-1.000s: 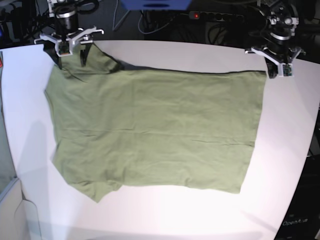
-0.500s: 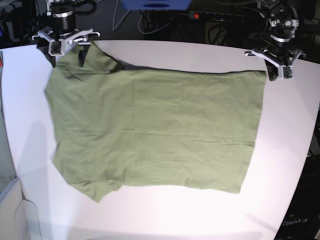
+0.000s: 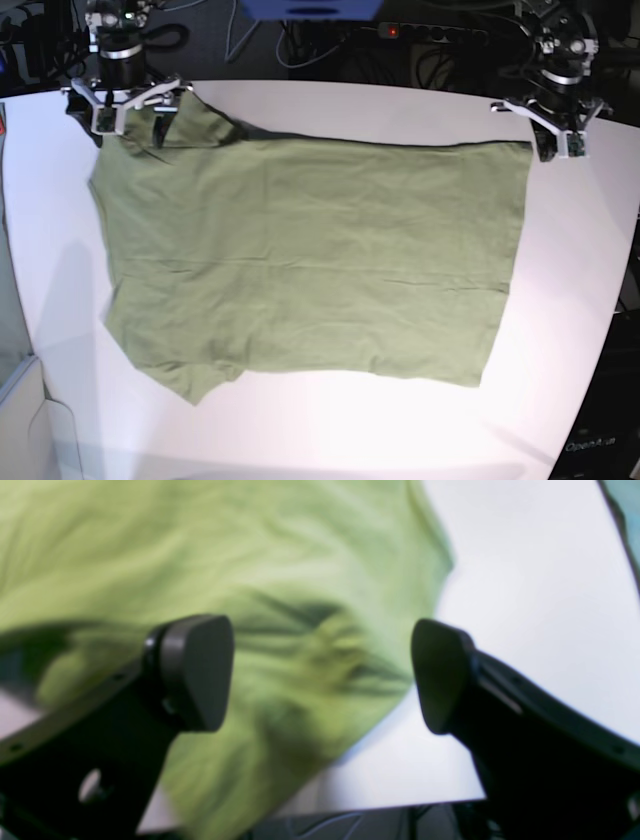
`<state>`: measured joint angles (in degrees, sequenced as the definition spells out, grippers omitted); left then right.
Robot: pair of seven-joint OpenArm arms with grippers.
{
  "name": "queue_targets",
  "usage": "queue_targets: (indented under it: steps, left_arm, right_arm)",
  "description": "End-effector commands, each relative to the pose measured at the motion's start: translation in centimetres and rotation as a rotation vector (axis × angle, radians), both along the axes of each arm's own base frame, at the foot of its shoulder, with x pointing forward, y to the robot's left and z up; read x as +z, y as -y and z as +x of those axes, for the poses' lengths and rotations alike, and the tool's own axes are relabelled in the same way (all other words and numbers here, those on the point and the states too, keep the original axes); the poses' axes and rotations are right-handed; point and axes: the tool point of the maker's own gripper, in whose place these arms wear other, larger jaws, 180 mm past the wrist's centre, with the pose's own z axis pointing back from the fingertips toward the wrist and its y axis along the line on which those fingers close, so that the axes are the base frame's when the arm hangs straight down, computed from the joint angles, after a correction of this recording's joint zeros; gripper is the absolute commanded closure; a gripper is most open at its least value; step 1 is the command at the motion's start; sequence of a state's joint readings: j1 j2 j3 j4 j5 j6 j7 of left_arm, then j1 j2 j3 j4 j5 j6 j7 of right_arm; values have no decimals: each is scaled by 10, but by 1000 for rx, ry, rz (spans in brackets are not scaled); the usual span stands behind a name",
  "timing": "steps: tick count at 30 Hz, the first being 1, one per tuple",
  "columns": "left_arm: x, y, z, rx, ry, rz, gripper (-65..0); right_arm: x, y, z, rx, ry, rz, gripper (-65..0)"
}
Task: Fold the T-shirt properly
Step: 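Lower the right gripper onto the shirt's sleeve corner near the collar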
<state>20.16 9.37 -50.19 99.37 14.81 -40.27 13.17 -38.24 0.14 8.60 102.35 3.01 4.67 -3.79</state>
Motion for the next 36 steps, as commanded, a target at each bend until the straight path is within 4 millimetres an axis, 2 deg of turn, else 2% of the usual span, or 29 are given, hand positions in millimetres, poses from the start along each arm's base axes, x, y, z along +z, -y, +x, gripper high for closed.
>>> queue_targets:
  steps: [1, 6, 12, 18, 26, 28, 30, 36]
  left_arm:
    - [12, -4, 5, 1, 44, 16, -7]
    - [12, -4, 4, 2, 43, 17, -7]
    - [12, -4, 4, 2, 43, 17, -7]
    - [12, -4, 4, 2, 41, 18, -7]
    - [12, -4, 4, 2, 41, 18, -7]
    - [12, -5, 4, 3, 41, 18, -7]
    - [12, -5, 4, 3, 41, 18, -6]
    - [12, -5, 4, 3, 41, 18, -6]
  right_arm:
    - [6, 5, 3, -8, 31, -2, -540]
    - [-7, 33, -7, -111, 23, 69, -540]
    - [-18, 36, -12, -132, 2, 111, -540]
    - [-22, 11, -12, -68, -2, 182, -535]
    - [-23, -1, -10, -38, 4, 218, -525]
    - [-23, -1, -10, -38, 4, 218, -482]
    - [-23, -1, -10, -39, 4, 219, -395]
    - [-21, -1, -5, -38, 15, 219, -42]
